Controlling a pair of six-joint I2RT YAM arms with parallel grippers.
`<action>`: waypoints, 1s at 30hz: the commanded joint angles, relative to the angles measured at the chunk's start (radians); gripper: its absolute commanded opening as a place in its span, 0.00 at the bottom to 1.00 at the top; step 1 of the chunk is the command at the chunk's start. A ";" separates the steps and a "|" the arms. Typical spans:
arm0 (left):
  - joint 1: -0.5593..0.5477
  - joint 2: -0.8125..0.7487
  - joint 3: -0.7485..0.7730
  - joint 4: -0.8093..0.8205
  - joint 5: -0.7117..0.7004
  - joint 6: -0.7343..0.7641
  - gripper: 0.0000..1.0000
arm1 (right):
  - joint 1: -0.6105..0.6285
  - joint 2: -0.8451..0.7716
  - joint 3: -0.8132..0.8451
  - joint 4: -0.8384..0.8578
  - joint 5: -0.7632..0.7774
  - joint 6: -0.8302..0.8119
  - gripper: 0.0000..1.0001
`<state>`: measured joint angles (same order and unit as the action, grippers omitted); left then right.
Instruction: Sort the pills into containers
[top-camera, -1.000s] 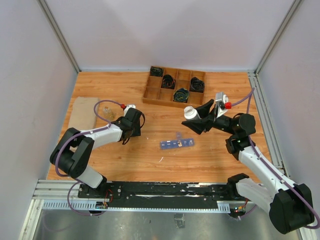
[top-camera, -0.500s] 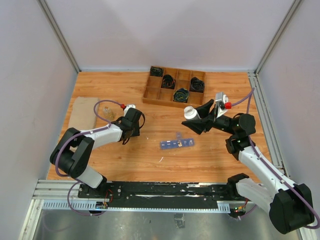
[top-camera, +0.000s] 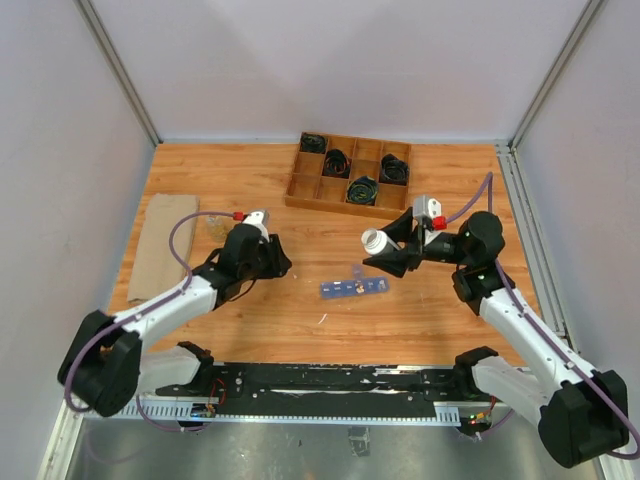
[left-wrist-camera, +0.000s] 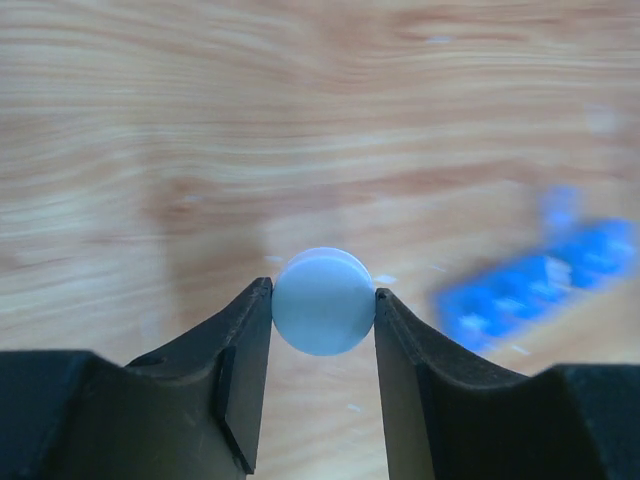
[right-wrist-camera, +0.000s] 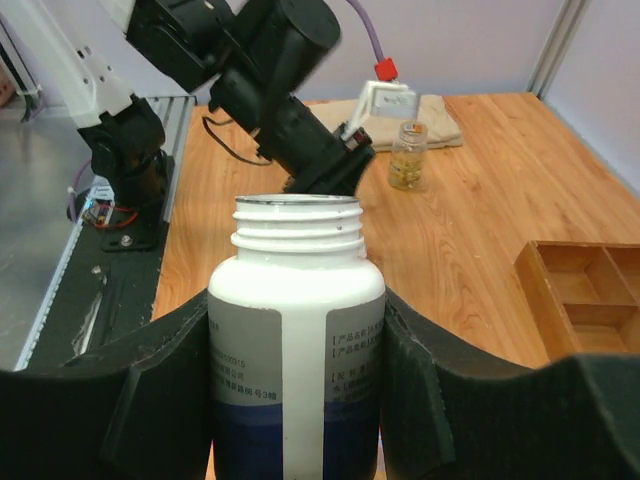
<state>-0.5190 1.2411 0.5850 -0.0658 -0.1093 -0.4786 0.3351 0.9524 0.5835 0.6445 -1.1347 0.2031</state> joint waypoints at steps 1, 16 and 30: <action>0.004 -0.162 -0.096 0.249 0.455 -0.109 0.32 | -0.016 -0.051 0.151 -0.470 -0.064 -0.447 0.15; -0.088 -0.356 -0.119 0.718 0.717 -0.411 0.32 | 0.091 -0.064 0.212 -0.832 0.170 -0.768 0.15; -0.174 -0.337 -0.113 0.769 0.527 -0.385 0.32 | 0.259 -0.050 0.196 -0.771 0.325 -0.710 0.14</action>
<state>-0.6701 0.8993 0.4492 0.6575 0.4683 -0.8700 0.5644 0.9035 0.7567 -0.1547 -0.8589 -0.5175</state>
